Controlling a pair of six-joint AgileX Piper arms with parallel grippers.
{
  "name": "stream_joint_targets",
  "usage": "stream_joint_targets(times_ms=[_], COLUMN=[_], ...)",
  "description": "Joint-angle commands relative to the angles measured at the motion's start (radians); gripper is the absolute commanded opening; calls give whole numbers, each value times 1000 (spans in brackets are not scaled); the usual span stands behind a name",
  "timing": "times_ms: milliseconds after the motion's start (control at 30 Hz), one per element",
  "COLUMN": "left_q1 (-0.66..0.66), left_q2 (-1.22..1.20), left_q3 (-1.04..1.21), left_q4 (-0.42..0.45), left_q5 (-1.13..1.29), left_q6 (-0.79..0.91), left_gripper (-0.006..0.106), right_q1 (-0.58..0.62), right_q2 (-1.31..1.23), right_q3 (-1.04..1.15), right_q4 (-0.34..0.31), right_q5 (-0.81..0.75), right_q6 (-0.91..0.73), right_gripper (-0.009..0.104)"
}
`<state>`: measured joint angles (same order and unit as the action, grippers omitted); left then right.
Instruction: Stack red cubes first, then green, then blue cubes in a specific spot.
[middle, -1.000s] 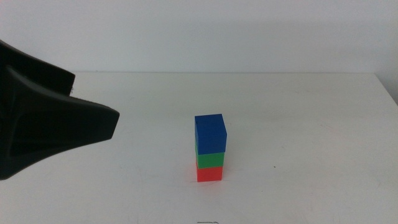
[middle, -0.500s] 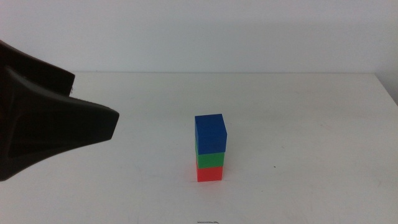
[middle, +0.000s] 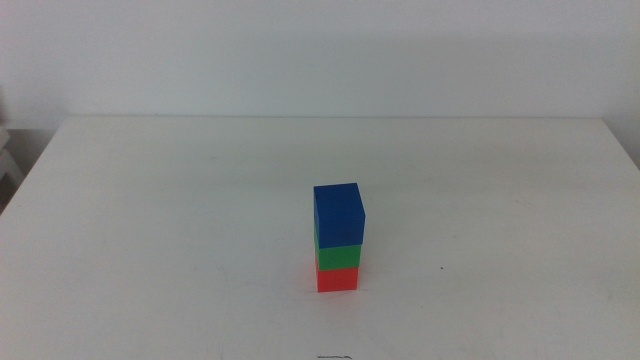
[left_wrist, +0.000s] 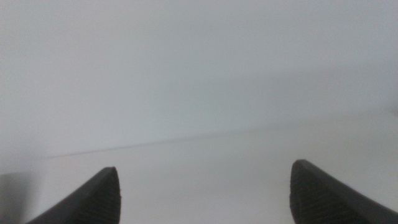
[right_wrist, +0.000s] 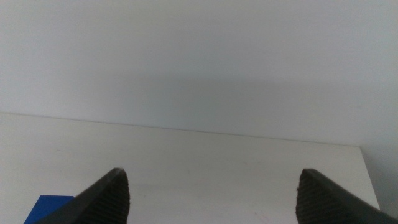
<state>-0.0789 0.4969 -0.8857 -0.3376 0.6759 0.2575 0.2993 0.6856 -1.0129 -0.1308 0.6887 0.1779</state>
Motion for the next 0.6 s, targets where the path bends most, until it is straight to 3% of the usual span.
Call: stream_joint_targets(times_ms=[0,167,567], left_q1=[68,156,157], left_q2=[-61,-172,-186], left_q3=[58,176,203], left_q4=[94,139,135], left_q5=[-160,-163,-162], left_q6=[-89,-181,-185], left_gripper=[92,92,92], right_q1=[-11,-11,-11], right_q2=[3,3,3], right_q3=[-23,-23,-23], right_q4=[-17,-17,-17], right_q5=[-72,-72,-72], right_q6=[-17,-17,-17], right_gripper=[78,78,78])
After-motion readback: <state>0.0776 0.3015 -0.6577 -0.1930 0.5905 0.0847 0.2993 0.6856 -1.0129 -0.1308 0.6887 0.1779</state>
